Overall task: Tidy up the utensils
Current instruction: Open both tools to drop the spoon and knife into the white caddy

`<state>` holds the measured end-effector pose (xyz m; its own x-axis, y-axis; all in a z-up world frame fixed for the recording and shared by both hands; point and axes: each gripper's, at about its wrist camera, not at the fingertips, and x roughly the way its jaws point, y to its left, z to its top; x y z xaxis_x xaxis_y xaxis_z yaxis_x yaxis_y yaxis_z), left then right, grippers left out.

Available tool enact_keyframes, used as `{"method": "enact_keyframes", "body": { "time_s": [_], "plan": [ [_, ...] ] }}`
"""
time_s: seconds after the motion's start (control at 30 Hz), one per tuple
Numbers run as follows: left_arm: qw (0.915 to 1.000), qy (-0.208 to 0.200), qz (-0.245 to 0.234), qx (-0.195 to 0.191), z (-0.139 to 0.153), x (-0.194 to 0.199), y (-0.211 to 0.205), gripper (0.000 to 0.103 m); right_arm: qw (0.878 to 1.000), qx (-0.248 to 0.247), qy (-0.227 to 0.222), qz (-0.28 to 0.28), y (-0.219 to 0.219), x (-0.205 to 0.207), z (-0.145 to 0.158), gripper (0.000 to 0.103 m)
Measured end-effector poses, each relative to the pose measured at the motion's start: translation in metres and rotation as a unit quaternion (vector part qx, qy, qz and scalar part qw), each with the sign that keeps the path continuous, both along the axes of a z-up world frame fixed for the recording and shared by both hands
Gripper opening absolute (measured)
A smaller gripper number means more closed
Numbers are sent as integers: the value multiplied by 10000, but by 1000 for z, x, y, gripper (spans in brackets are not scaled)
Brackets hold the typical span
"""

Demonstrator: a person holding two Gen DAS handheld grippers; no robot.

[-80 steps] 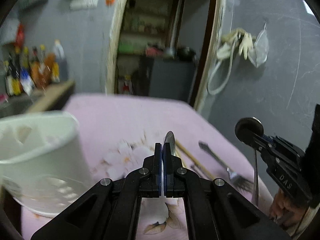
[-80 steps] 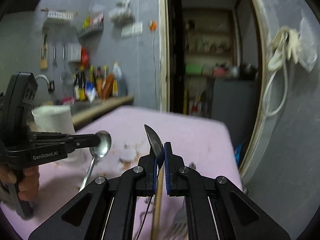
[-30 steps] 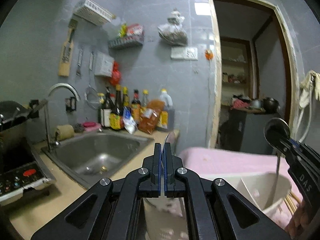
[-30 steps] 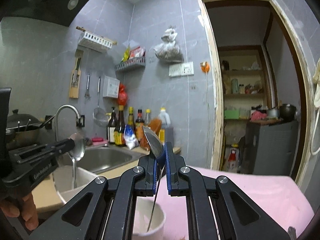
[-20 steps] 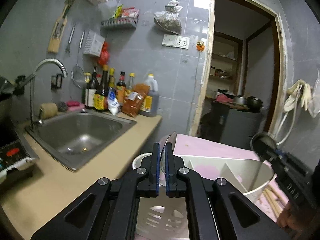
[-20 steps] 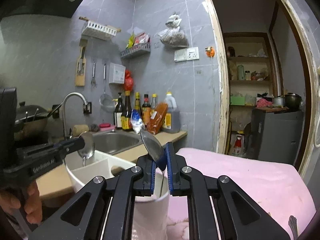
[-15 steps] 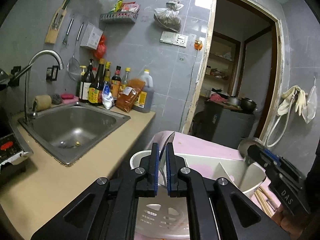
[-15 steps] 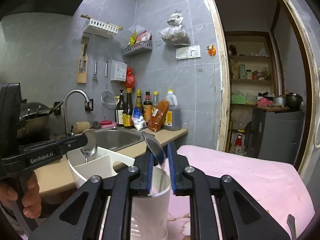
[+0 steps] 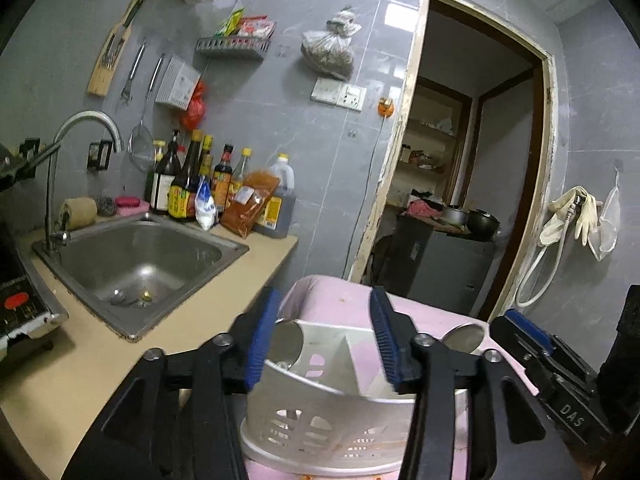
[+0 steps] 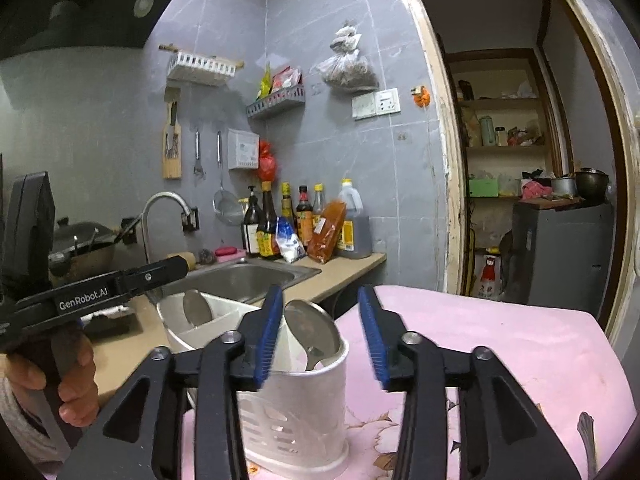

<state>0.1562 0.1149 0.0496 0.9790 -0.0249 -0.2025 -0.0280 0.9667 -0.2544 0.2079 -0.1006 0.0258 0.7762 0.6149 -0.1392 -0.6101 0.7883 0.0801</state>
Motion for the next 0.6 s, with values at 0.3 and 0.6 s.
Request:
{"method": "enact_keyframes", "body": {
  "time_s": [0.3, 0.6],
  "plan": [
    [9975, -428, -30, 562, 21, -15, -45, 80, 9977, 236, -341, -531, -54, -22, 27, 80],
    [9918, -454, -777, 904, 23, -15, -103, 88, 9898, -17, -577, -1299, -124, -41, 46, 102]
  ]
}}
